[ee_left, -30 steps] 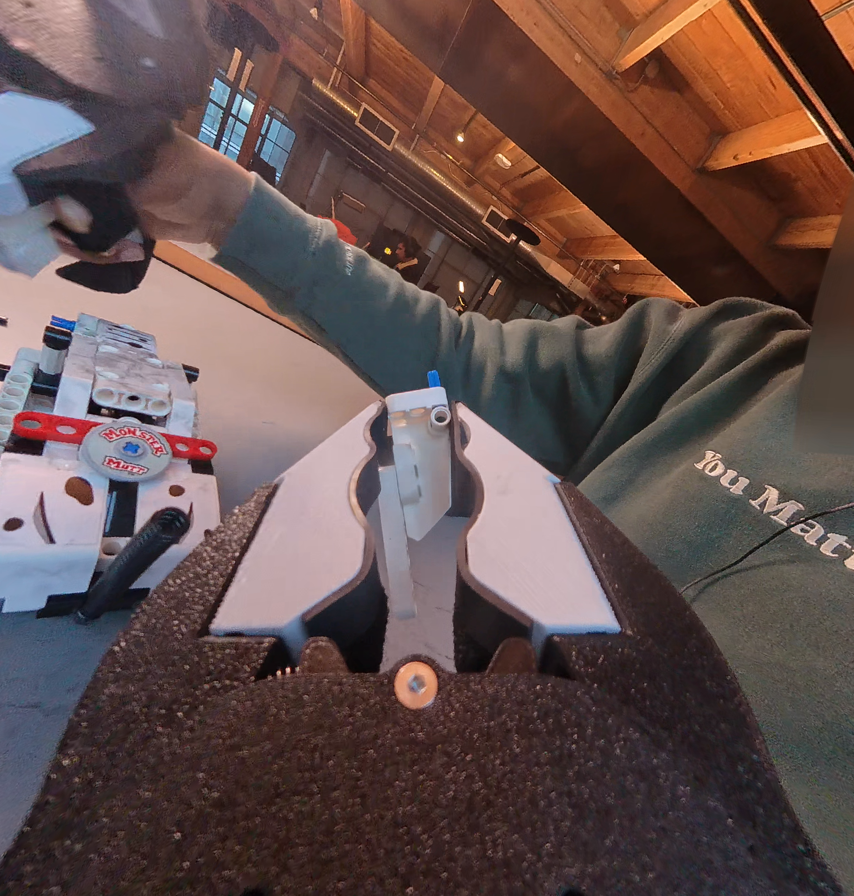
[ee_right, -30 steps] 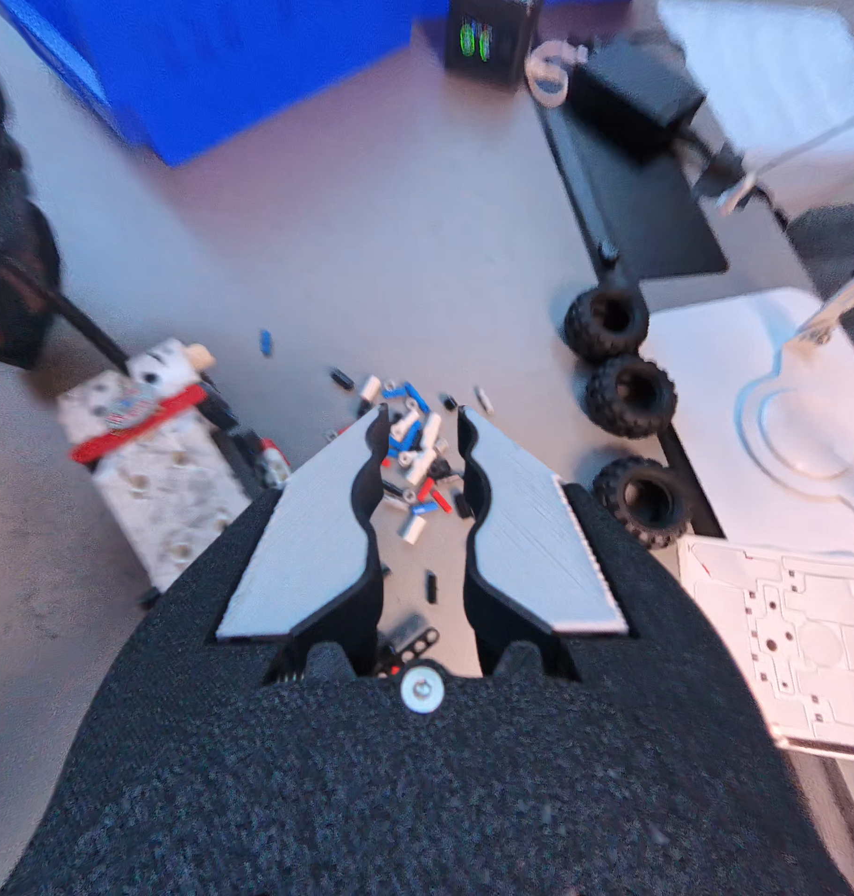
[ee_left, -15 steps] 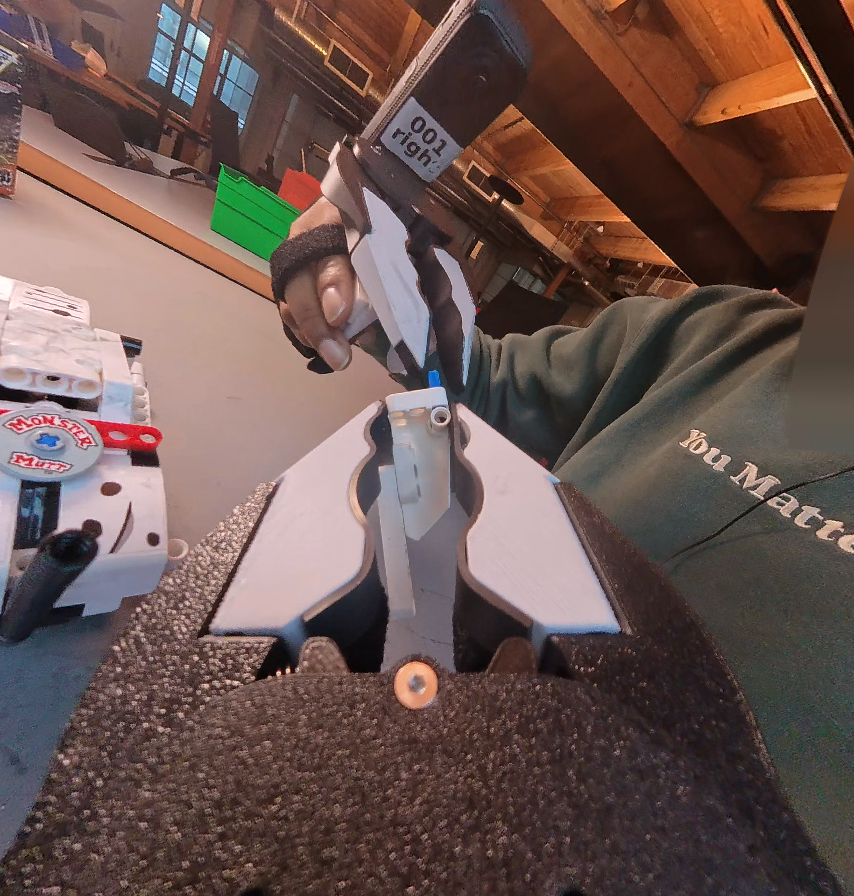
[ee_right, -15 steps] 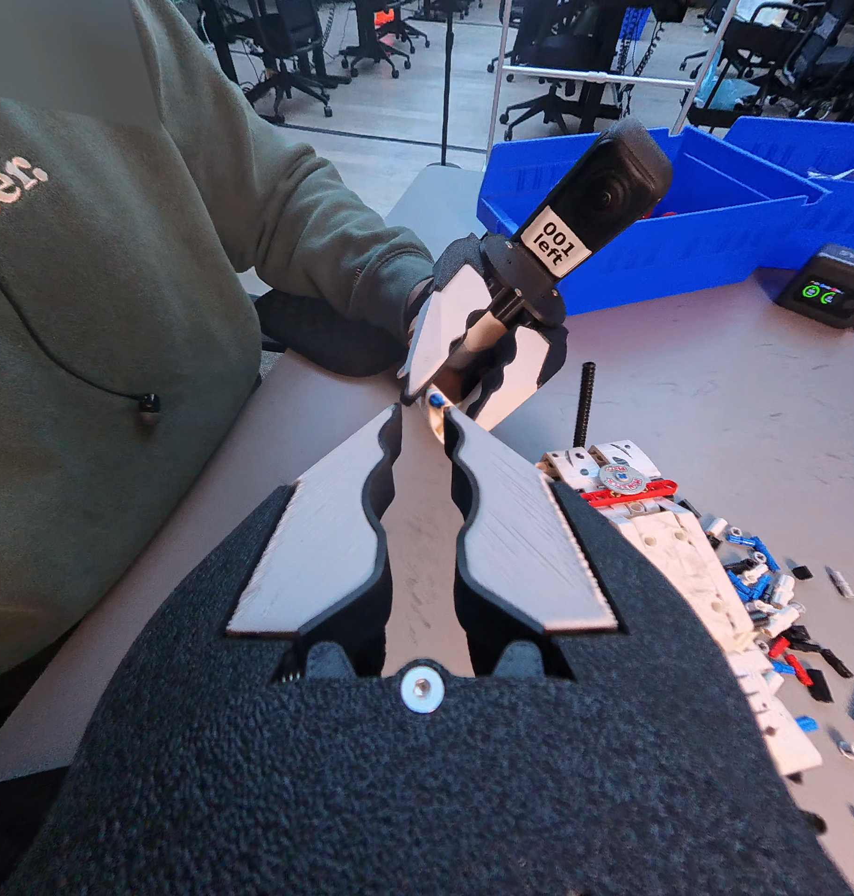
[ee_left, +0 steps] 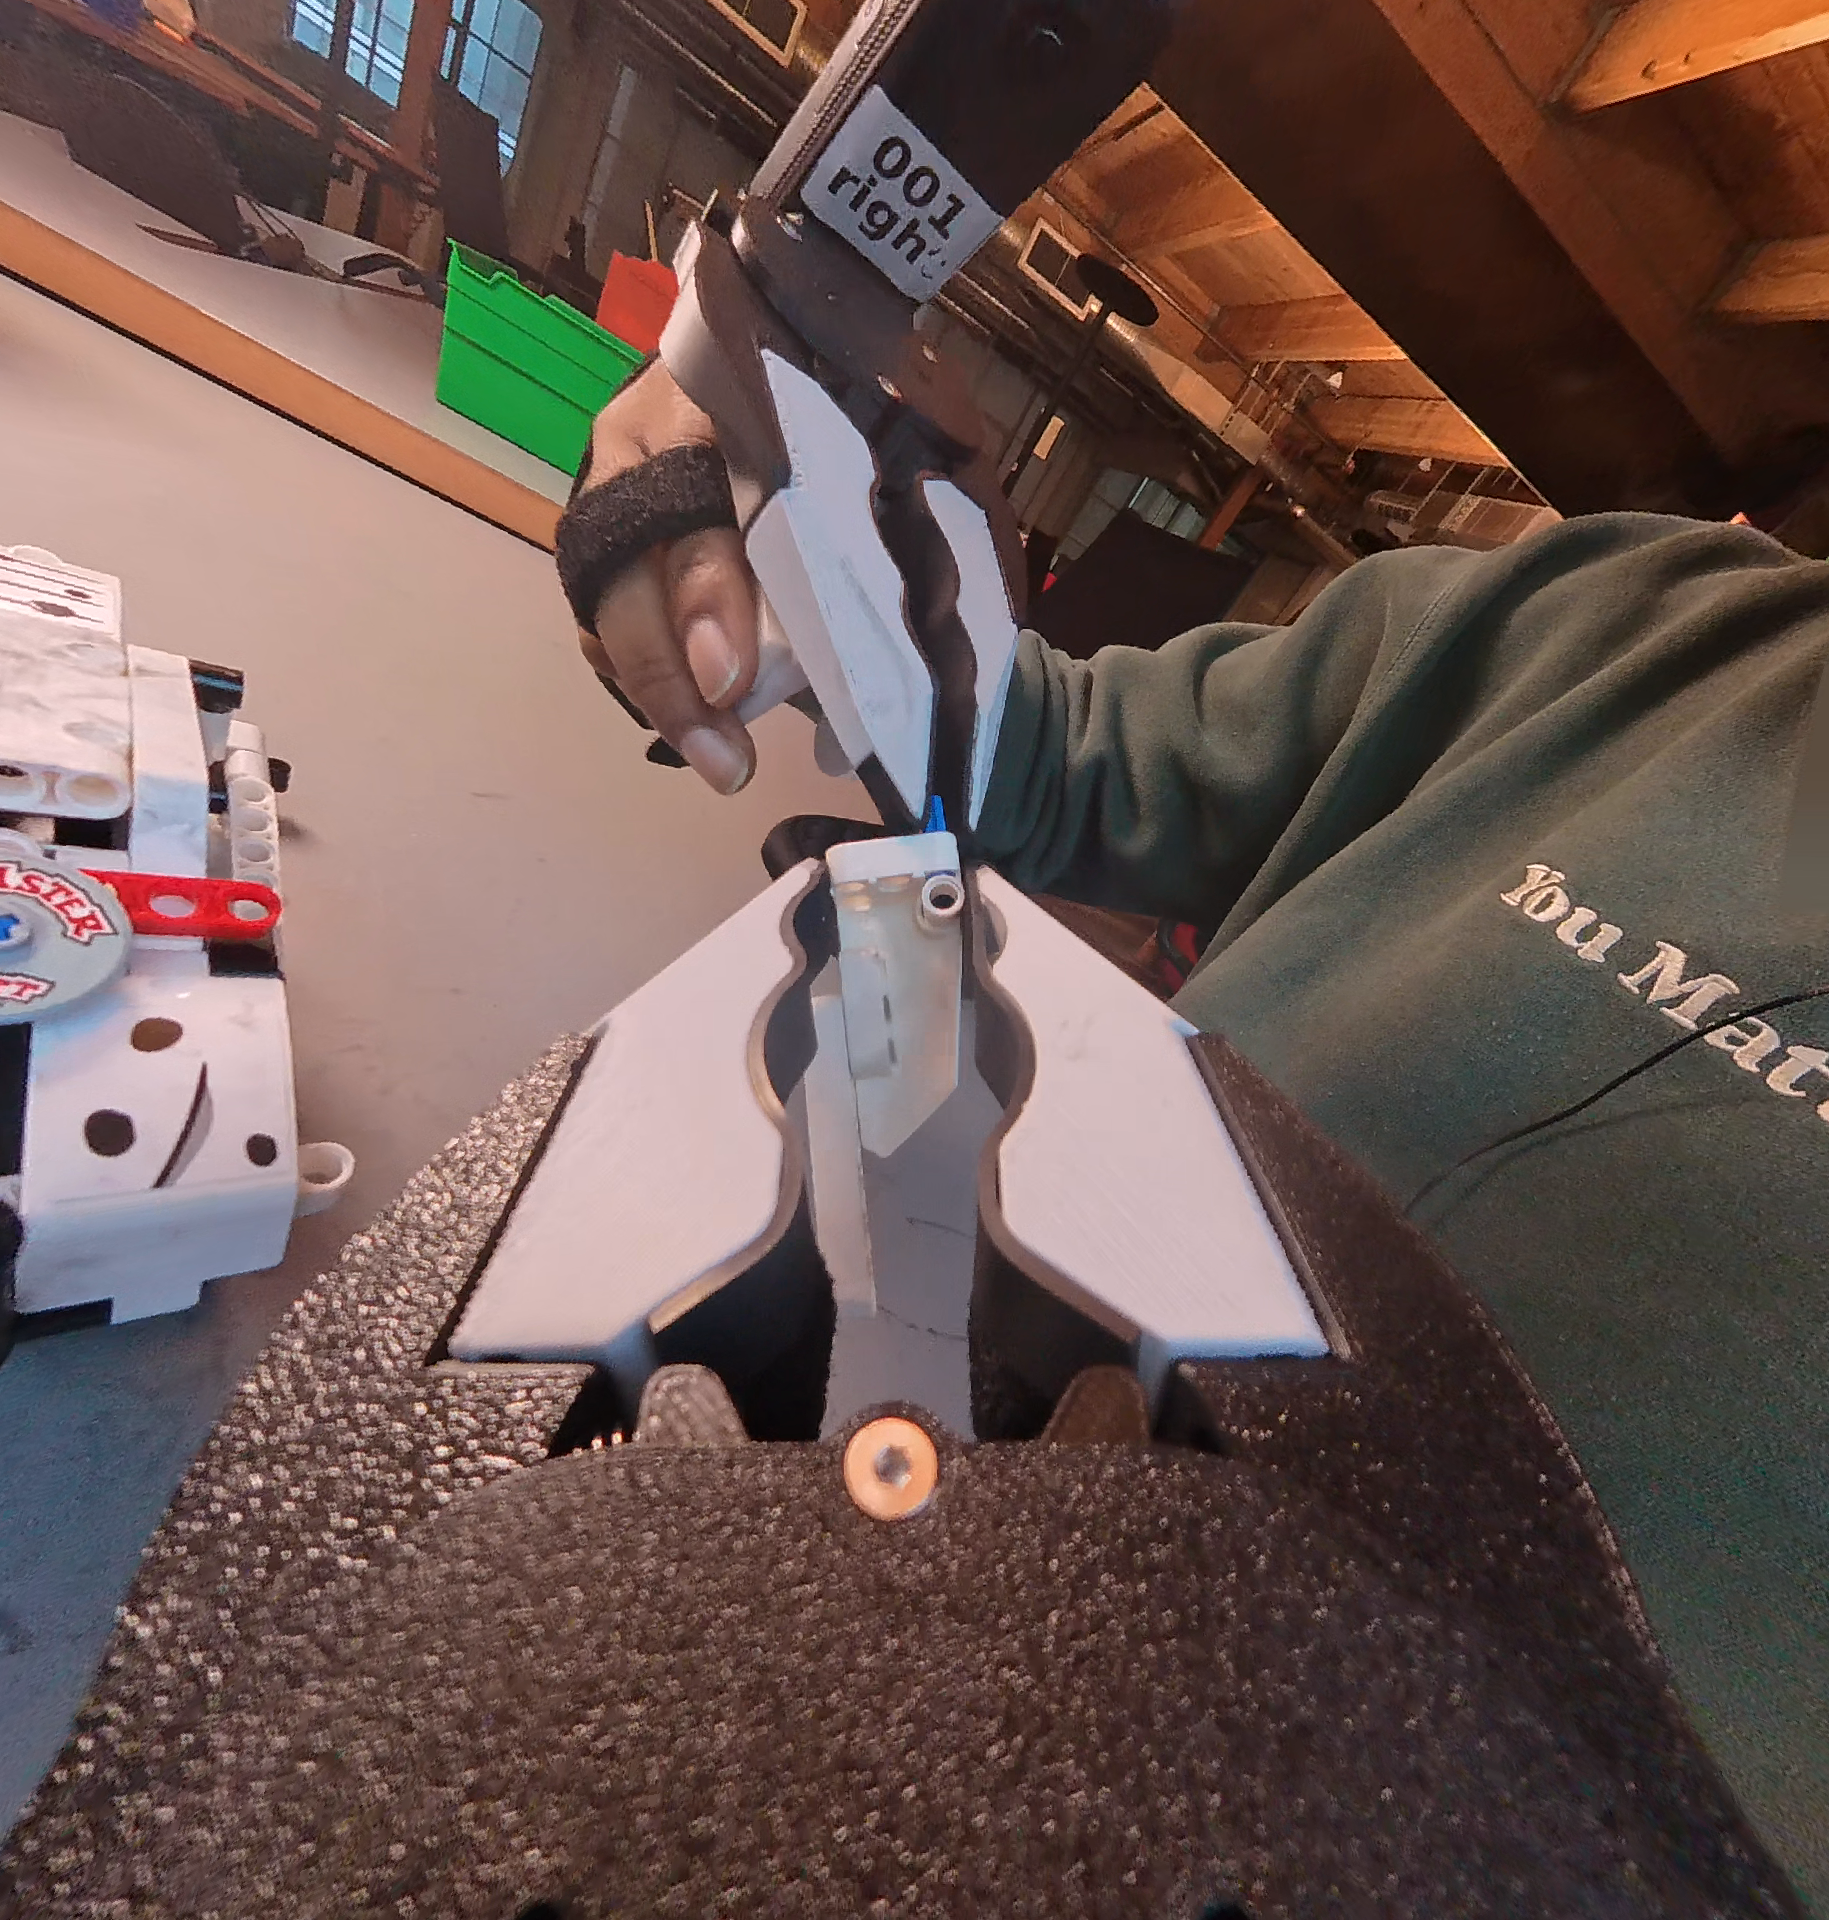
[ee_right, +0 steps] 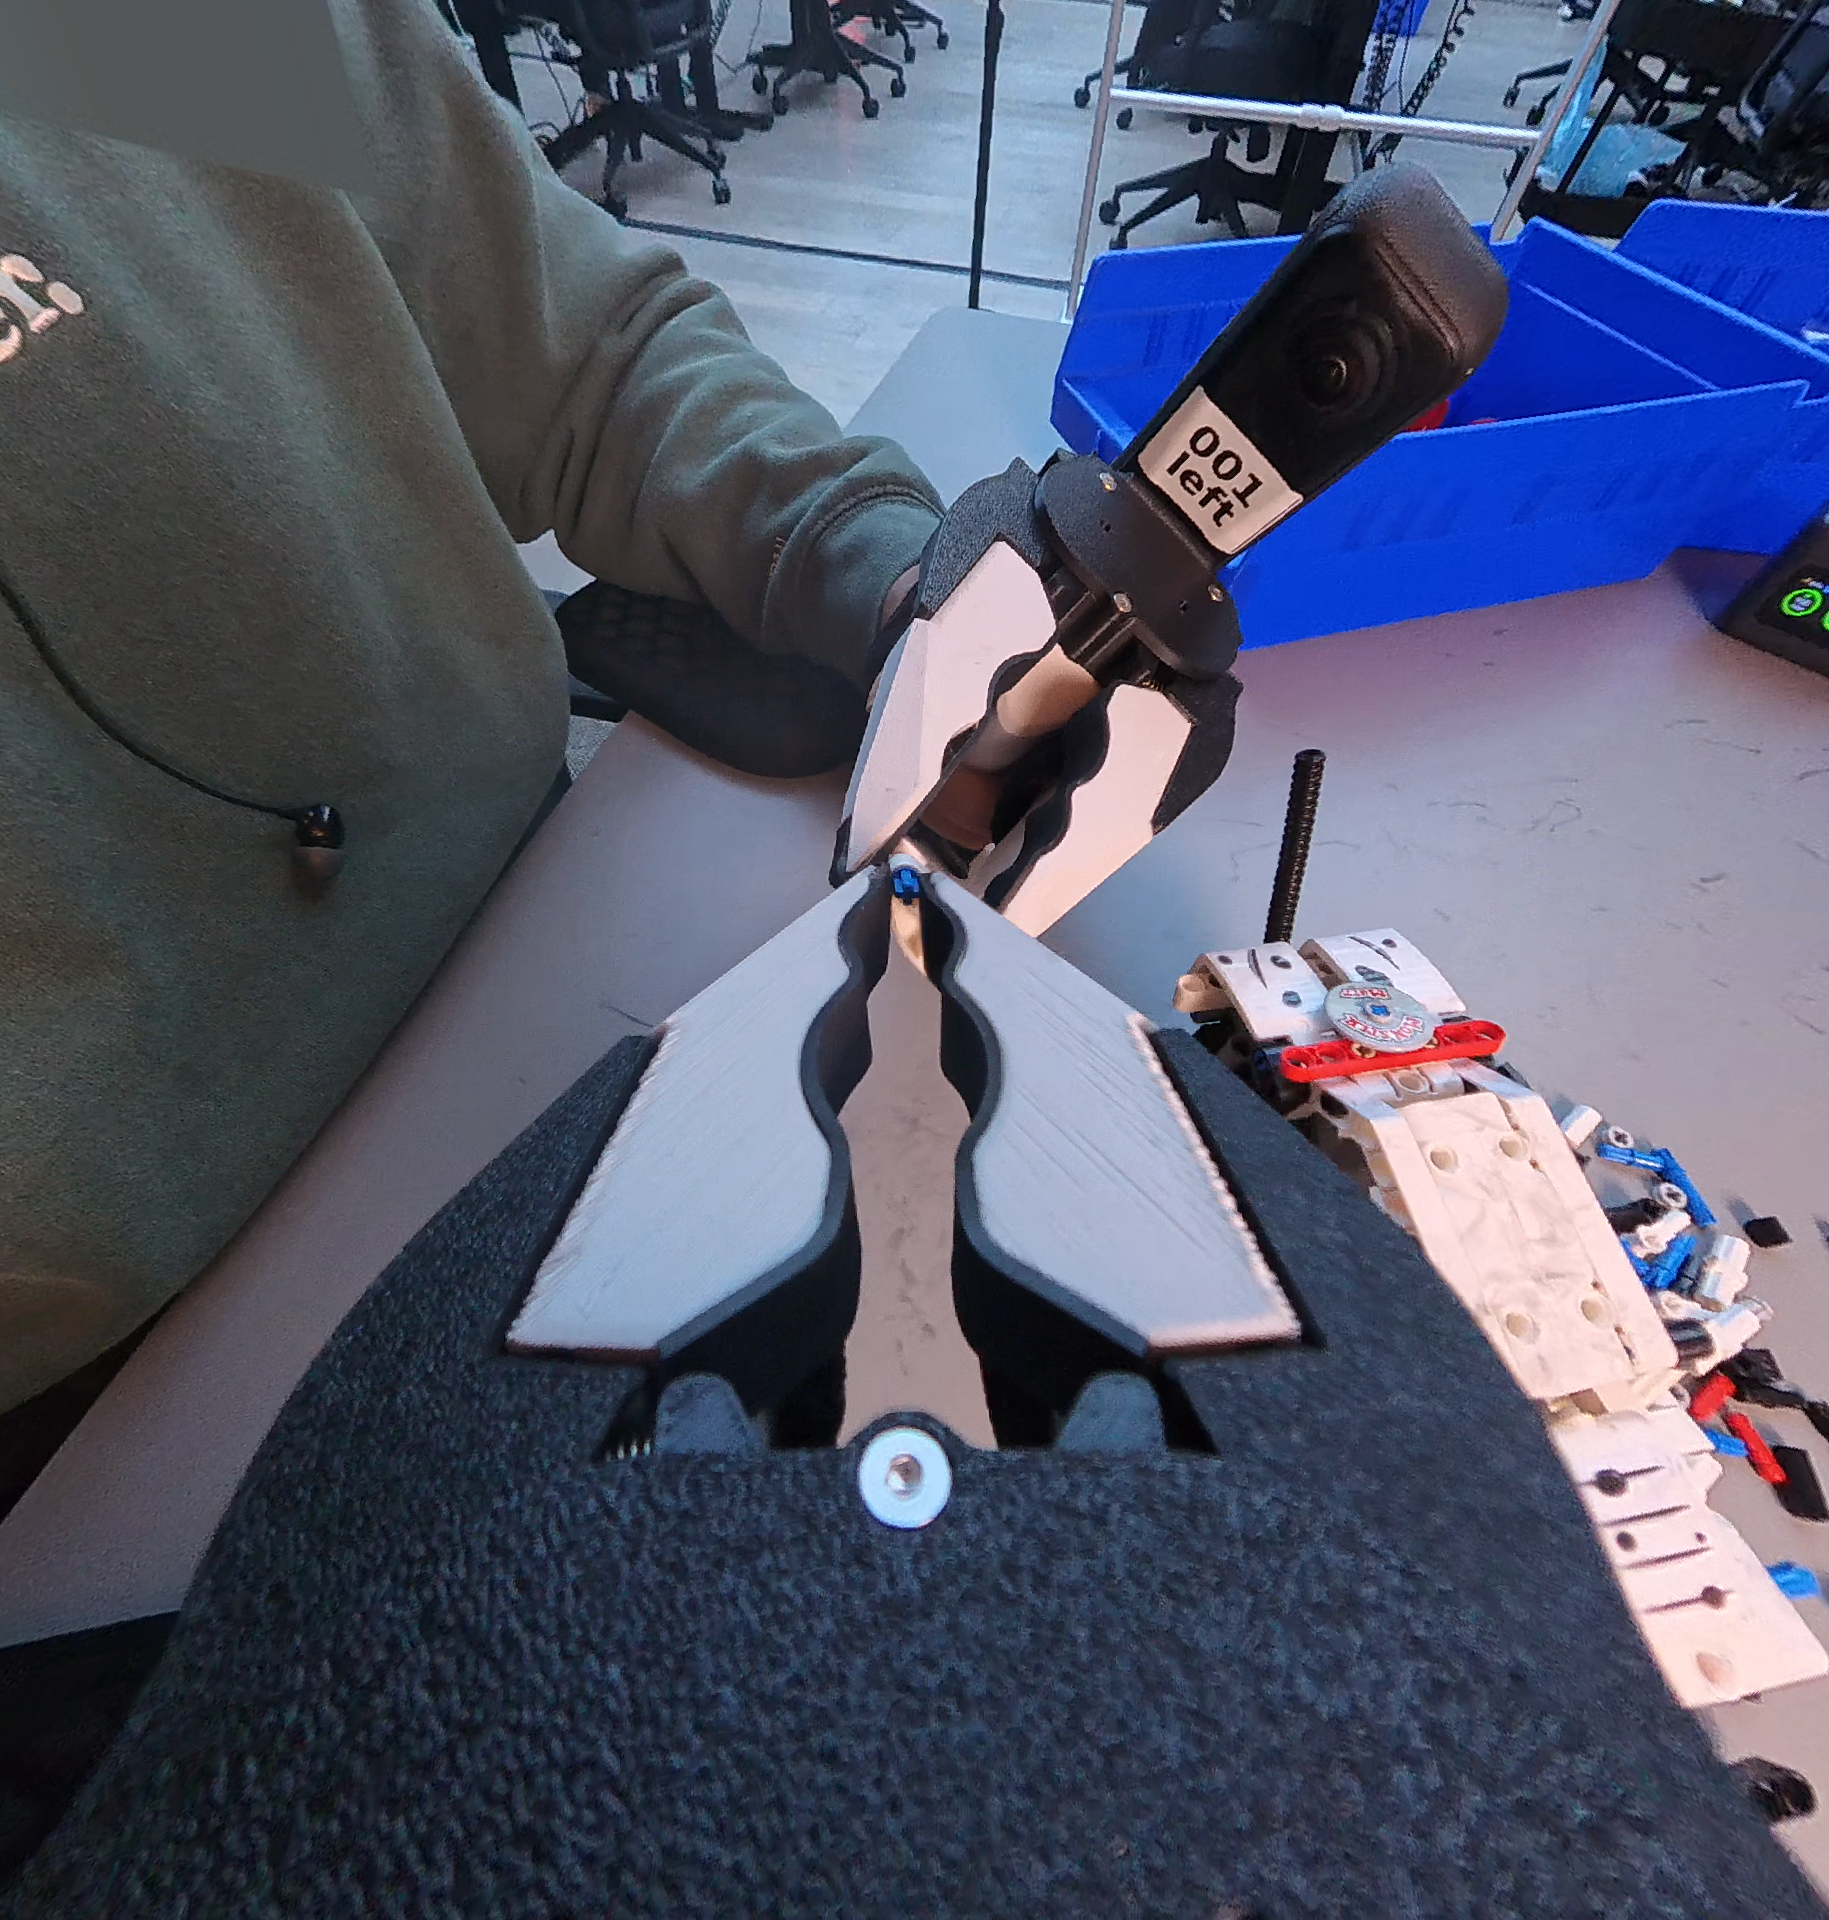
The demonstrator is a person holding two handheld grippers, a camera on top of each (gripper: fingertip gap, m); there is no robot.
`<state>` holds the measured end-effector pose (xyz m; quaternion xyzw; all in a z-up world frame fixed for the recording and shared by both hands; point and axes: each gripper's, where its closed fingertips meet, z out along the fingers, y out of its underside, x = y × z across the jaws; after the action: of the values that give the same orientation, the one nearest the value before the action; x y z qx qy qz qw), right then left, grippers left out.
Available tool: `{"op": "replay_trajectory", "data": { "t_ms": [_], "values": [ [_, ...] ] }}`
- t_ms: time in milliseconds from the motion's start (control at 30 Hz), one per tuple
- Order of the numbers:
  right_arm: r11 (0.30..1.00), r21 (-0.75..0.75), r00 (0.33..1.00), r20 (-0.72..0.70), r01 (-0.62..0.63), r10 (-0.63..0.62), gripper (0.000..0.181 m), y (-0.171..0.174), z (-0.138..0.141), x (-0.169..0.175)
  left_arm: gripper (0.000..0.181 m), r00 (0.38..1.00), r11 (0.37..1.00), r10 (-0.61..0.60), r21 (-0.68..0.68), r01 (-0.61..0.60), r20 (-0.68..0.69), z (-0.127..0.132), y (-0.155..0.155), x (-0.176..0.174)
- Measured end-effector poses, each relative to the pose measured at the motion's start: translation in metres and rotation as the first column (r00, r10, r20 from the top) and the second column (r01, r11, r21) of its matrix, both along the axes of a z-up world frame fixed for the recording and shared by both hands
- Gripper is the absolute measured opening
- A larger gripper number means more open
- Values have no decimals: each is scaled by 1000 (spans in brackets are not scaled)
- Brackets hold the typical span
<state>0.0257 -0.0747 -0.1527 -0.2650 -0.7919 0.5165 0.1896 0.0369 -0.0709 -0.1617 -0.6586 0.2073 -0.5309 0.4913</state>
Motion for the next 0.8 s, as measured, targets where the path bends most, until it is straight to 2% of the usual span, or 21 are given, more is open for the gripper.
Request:
{"op": "replay_trajectory", "data": {
  "t_ms": [133,367,433,500,633,800],
  "values": [
    [1000,-4,1000,-28,-3,3,3,-1,0,2,24,1000,1000,-5,-5,4,-11,0,-1,1],
    [998,-50,997,-75,31,-34,2,10,-1,3,24,992,998,64,2,-64,-113,-2,7,-3],
    [983,-168,989,-115,70,-90,0,36,25,11,24,981,993,115,15,-114,-153,-6,8,-21],
    [975,-149,971,-155,162,-185,0,67,35,20,24,970,982,189,38,-185,-154,-2,9,-44],
    [962,-122,953,-152,246,-263,2,77,23,9,24,958,981,185,92,-168,-221,-1,14,-31],
    [907,4,903,-92,422,-420,3,133,4,-39,24,933,977,205,115,-178,-295,-12,15,-23]
  ]
}}
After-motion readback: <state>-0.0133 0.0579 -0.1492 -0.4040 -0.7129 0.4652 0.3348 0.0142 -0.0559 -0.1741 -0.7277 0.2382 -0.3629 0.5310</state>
